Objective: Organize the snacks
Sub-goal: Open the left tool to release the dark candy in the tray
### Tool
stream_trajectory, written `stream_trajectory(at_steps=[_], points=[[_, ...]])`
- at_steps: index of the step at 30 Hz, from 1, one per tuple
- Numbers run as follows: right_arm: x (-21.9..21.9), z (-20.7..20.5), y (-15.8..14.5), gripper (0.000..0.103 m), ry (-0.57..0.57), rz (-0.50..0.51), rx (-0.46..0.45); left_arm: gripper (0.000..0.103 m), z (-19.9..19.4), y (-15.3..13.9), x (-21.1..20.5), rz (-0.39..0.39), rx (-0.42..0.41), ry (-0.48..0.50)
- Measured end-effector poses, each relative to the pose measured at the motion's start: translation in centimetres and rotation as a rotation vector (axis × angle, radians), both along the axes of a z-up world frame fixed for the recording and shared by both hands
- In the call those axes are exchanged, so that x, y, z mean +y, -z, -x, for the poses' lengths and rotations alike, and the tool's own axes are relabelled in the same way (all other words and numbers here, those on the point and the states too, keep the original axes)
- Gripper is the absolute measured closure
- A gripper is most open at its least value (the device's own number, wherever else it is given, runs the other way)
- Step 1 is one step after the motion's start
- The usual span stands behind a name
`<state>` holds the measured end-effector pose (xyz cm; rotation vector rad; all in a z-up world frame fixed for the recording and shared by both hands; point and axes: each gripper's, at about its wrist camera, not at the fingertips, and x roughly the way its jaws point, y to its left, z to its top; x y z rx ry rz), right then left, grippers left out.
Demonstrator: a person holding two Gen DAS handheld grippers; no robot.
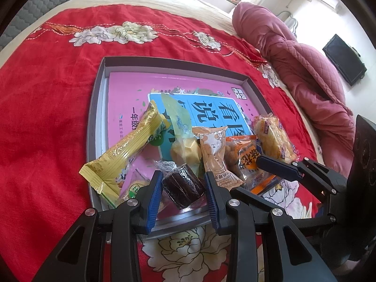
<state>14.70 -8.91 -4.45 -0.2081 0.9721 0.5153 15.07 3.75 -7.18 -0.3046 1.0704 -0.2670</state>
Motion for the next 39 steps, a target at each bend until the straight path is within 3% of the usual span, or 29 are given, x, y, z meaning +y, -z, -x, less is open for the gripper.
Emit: stream_trajectory(at_steps=[12, 27, 39], points=[[-1.3, 0.2, -0.9, 0.046, 0.055, 0.017, -0.029, 0.066, 0.0, 0.0, -0.3, -0.008, 0.001, 0.013], [-2.5, 0.0, -1.6, 0.043, 0.127, 0.014, -0.053, 0.051, 0.2, -0.5, -0.4, -0.031, -0.010, 0.013], [-3.1, 0.5, -2.8, 0.037, 0.172, 0.000, -0.099, 0.047, 1.0, -1.5, -0.5, -0.057, -0.031, 0.016]])
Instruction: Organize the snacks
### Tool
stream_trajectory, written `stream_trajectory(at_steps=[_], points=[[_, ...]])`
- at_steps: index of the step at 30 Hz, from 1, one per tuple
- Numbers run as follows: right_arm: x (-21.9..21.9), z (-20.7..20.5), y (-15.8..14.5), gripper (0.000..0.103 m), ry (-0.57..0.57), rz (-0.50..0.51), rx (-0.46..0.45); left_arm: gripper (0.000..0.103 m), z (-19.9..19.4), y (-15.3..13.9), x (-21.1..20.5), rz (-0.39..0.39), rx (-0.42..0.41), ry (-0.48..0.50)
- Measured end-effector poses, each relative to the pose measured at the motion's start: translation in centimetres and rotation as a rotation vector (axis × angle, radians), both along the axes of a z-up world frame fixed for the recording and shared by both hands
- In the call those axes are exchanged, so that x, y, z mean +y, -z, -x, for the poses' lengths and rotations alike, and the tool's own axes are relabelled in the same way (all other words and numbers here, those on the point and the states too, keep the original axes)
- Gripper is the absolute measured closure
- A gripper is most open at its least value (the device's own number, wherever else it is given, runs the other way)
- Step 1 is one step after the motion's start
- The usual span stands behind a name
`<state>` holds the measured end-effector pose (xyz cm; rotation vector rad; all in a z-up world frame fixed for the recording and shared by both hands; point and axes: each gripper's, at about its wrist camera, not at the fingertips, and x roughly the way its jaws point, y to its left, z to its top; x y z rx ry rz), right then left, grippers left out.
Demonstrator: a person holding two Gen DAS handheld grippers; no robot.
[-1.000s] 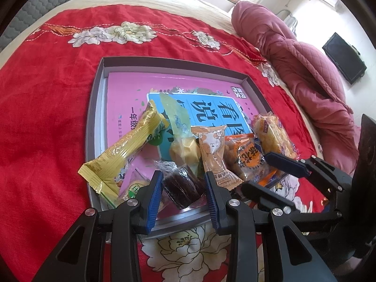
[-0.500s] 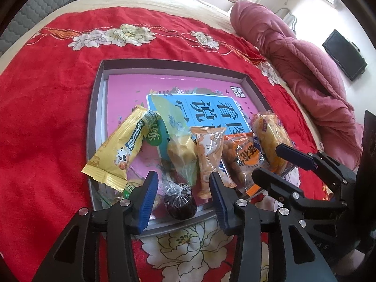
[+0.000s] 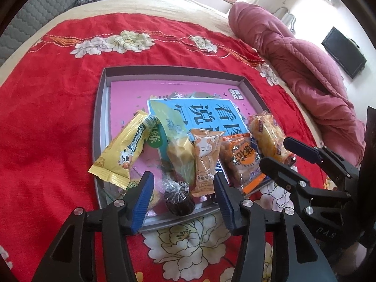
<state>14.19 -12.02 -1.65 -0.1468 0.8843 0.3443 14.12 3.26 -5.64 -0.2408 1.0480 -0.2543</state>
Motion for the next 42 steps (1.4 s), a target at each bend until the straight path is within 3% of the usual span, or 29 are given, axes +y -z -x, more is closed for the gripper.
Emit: stream_trajectory(at_steps=[20, 28, 33, 42], points=[[-3.6, 2.4, -3.0, 0.021, 0.097, -0.059, -0.083, 0.036, 3.3, -2.6, -0.2, -0.101, -0.060, -0.055], [-5.7, 3.9, -3.7, 0.013, 0.137, -0.169, -0.054, 0.032, 4.7, -3.4, -0.7, -0.131, -0.061, -0.082], [-5.5, 6.0, -3.7, 0.012, 0.103, -0.135, -0.061, 0.031, 6.1, -3.9, -1.8, -0.129, -0.060, -0.082], [-7.1, 9.0, -2.2, 0.011, 0.161, -0.122, -0.004, 0.031, 9.4, -3.5, -3.9, -0.150, -0.019, -0.043]])
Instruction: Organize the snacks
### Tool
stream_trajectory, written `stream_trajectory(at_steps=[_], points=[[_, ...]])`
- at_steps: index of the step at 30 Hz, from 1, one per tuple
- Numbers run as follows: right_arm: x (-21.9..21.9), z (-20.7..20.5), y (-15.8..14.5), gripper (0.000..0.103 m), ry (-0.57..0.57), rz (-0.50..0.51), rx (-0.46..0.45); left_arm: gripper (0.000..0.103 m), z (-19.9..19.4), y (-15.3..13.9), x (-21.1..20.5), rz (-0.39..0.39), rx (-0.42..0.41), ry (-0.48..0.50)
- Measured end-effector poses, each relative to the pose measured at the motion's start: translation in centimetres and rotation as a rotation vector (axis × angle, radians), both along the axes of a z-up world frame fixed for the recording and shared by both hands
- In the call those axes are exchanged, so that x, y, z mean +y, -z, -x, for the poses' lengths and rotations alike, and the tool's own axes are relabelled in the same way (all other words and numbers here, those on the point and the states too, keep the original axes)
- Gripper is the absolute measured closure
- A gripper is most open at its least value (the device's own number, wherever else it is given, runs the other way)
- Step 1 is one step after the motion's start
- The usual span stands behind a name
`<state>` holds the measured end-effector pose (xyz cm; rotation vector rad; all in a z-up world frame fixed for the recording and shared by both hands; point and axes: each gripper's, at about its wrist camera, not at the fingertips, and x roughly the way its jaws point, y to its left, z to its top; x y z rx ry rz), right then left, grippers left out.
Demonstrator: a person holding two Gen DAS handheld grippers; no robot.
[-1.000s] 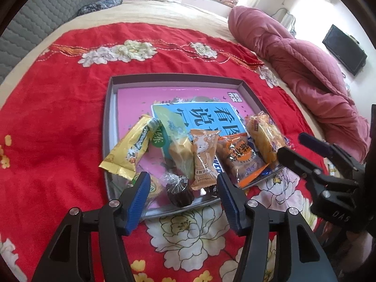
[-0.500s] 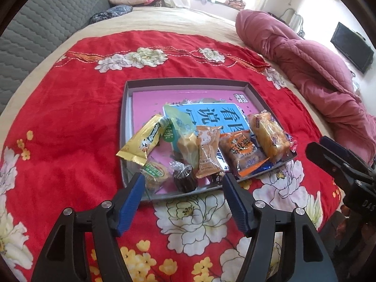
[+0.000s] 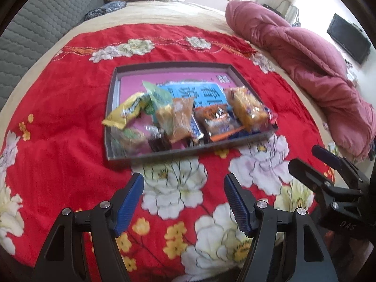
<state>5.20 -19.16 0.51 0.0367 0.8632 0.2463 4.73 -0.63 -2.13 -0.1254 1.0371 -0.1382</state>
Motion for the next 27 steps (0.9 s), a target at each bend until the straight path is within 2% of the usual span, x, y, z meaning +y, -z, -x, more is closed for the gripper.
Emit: stream_trajectory(at_steps=[5, 27], points=[[-0.4, 1.3, 0.5, 0.011, -0.001, -0.004, 0.023, 0.031, 1.0, 0.2, -0.6, -0.034, 0.008, -0.001], [-0.4, 1.4, 0.9, 0.011, 0.013, 0.000, 0.033, 0.031, 1.0, 0.5, -0.5, -0.036, 0.015, -0.006]])
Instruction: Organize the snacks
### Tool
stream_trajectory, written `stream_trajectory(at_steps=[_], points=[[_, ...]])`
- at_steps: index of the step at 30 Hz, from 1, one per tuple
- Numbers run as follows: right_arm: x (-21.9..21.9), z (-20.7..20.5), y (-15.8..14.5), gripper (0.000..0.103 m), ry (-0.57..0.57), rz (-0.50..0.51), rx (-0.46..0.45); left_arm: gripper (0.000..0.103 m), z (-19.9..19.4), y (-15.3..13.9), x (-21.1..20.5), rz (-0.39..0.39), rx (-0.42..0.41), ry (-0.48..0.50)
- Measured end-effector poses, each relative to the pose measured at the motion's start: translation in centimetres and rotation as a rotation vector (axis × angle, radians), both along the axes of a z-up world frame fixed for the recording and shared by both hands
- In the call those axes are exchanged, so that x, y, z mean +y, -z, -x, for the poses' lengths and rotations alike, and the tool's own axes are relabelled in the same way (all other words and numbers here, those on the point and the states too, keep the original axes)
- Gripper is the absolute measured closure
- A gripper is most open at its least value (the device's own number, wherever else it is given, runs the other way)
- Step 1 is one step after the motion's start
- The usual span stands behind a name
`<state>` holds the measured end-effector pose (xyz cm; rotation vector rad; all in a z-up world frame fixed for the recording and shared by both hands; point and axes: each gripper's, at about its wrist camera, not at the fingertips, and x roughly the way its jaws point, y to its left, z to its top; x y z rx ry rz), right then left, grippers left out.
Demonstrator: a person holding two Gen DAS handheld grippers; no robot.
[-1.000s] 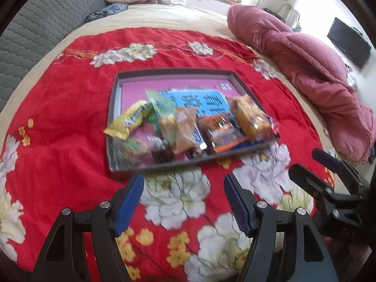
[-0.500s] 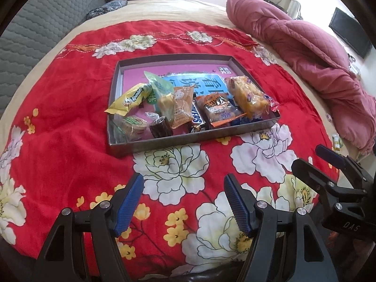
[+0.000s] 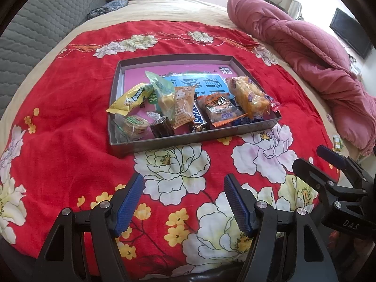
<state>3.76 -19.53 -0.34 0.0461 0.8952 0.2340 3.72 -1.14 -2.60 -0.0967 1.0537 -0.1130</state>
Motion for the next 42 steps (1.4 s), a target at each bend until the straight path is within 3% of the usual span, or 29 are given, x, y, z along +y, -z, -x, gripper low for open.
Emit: stream_trajectory(at_steps=[42], points=[[-0.12, -0.07, 0.18, 0.011, 0.013, 0.013, 0.000, 0.031, -0.24, -0.22, 0.68, -0.024, -0.003, -0.039]])
